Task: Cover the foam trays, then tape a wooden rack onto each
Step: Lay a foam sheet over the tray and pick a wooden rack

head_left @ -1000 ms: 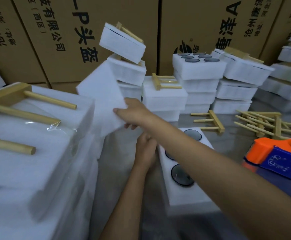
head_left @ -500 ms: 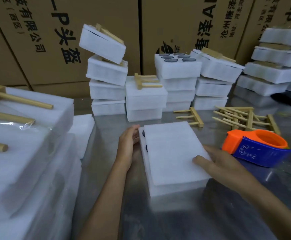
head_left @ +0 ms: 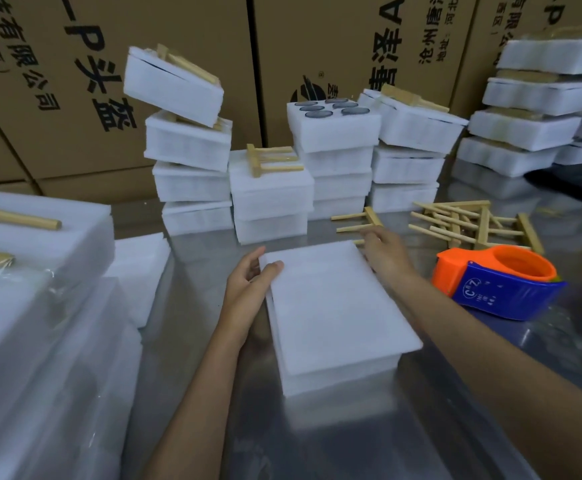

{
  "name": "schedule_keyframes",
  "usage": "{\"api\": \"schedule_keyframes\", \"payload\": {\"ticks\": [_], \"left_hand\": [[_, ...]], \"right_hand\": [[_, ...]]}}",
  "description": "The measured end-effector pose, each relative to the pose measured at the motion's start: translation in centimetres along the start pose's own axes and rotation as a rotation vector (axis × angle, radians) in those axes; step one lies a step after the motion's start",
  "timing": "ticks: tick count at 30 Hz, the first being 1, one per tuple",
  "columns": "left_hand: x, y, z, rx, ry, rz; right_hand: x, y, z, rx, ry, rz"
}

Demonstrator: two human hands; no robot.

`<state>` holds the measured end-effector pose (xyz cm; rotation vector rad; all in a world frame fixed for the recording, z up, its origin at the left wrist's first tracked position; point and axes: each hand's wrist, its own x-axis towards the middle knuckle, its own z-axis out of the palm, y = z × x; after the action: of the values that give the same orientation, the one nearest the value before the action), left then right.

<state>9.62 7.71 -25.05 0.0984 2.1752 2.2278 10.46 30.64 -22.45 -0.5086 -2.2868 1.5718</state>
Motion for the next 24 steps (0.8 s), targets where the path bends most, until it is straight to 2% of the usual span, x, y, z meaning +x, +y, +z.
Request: {"api": "schedule_keyframes", "payload": {"ticks": [3, 6, 8, 10, 13, 17, 19, 21, 23, 24], "left_hand": [[0.2, -0.2, -0.1, -0.017, 0.008, 0.001], [0.4, -0.3, -0.1, -0.042, 0.013, 0.011], [0.6, -0.3, 0.0, -0.044, 0.019, 0.026], [0.7, -0.3, 0.0, -0.041, 0.027, 0.032], [0.7, -0.3, 0.2, -0.049, 0.035, 0.027], [0.9, -0.3, 0.2, -0.043, 0.043, 0.014], [0.8, -0.3, 0.1, -0.043, 0.038, 0.011], [0.7, -0.3, 0.1, -0.03, 0.035, 0.008], [0.5, -0.3, 0.1, -0.026, 0.035, 0.001], [0.4, -0.3, 0.1, -0.02, 0.035, -0.003]], "right_hand": [[4.7, 1.6, 1.8, -0.298, -0.054, -0.108], [6.9, 2.9, 2.8, -0.514, -0.119, -0.093], [7.3, 3.2, 3.2, -0.653, -0.086, -0.11], [7.2, 2.1, 2.8, -0.684, 0.043, -0.172], [7.4, -0.9, 0.6, -0.581, 0.281, -0.268], [6.1, -5.7, -2.6, -0.37, 0.403, -0.396], [4.4, -7.6, -3.9, -0.261, 0.403, -0.525], [2.1, -9.1, -4.8, -0.046, 0.352, -0.635], [0.0, -9.1, -4.7, 0.221, 0.229, -0.627], [-0.9, -8.5, -4.3, 0.355, 0.136, -0.555]]}}
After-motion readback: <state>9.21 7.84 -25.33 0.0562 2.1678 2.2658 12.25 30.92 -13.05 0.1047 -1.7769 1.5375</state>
